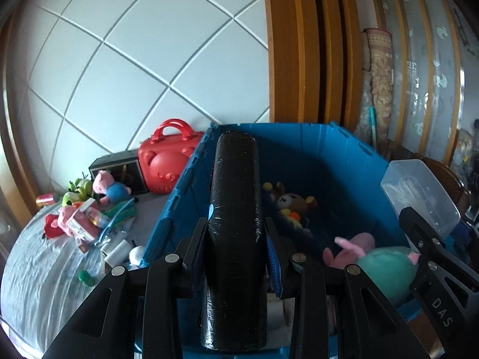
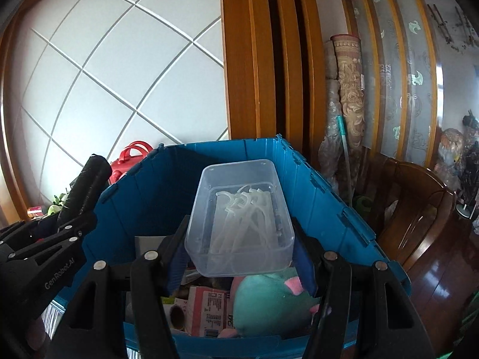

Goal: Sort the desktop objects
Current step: 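Carry the black roll with the left tool while the right tool carries the floss box, then open both tools over the bin to drop the roll and floss box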

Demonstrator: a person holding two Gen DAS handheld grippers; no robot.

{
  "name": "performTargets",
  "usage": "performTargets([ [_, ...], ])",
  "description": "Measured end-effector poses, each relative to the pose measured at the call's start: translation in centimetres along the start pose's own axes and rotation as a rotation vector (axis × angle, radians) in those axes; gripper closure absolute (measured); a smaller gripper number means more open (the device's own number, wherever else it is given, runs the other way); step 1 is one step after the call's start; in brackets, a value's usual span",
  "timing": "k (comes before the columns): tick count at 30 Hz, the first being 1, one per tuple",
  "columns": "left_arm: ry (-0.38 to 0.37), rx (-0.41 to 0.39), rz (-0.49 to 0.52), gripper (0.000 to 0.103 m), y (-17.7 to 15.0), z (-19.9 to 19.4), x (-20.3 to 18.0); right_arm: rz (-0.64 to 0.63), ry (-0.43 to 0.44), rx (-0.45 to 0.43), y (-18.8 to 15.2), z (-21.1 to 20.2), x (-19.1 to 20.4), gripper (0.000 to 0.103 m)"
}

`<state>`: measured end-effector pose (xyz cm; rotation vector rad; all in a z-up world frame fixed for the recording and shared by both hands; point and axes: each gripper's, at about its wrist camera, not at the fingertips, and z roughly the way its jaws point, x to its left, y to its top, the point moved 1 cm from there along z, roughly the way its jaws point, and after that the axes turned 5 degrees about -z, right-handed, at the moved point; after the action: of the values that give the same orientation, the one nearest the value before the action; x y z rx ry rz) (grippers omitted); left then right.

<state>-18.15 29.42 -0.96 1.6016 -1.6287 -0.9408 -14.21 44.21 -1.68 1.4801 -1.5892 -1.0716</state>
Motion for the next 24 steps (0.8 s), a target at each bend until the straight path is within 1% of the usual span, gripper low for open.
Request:
performTargets([
  [7, -0.008, 0.064, 0.039, 0.069, -0.8, 3.5, -1.2, 0.019, -0.011, 0.053, -0.9, 2.9, -1.6, 0.043],
  [10, -0.037, 0.087, 0.038, 0.069, -0.9, 4.3, -1.3, 0.028, -0.011, 0.069, -1.2, 4.0, -2.2, 0.043],
  [13, -0.031, 0.064, 0.065, 0.069, -0.8, 4.3, -1.8, 0.03, -0.01, 0.074, -1.2, 4.4, -2.4, 0.043],
  [15, -0.034, 0.062, 0.072, 0.067, -0.7, 4.4, -2.0, 0.031, -0.01, 0.076, -1.3, 4.6, -2.5, 0.043],
  [17, -0.025, 0.038, 0.064, 0.057, -0.6, 4.2, -2.0, 0.032, -0.009, 0.079, -1.3, 4.8, -2.7, 0.043],
  [18, -0.016, 0.028, 0.066, 0.045, -0.5, 4.2, -2.1, 0.033, -0.008, 0.081, -1.3, 4.9, -2.8, 0.043],
  [19, -0.012, 0.018, 0.069, 0.036, -0.5, 4.1, -2.2, 0.033, -0.008, 0.082, -1.3, 5.1, -2.8, 0.043],
  [21, -0.002, 0.0, 0.081, 0.032, -0.5, 4.0, -2.5, 0.034, -0.007, 0.085, -1.4, 5.3, -3.0, 0.043],
  [24, 0.0, -0.005, 0.08, 0.031, -0.5, 4.0, -2.6, 0.036, -0.006, 0.09, -1.4, 5.6, -3.2, 0.043],
])
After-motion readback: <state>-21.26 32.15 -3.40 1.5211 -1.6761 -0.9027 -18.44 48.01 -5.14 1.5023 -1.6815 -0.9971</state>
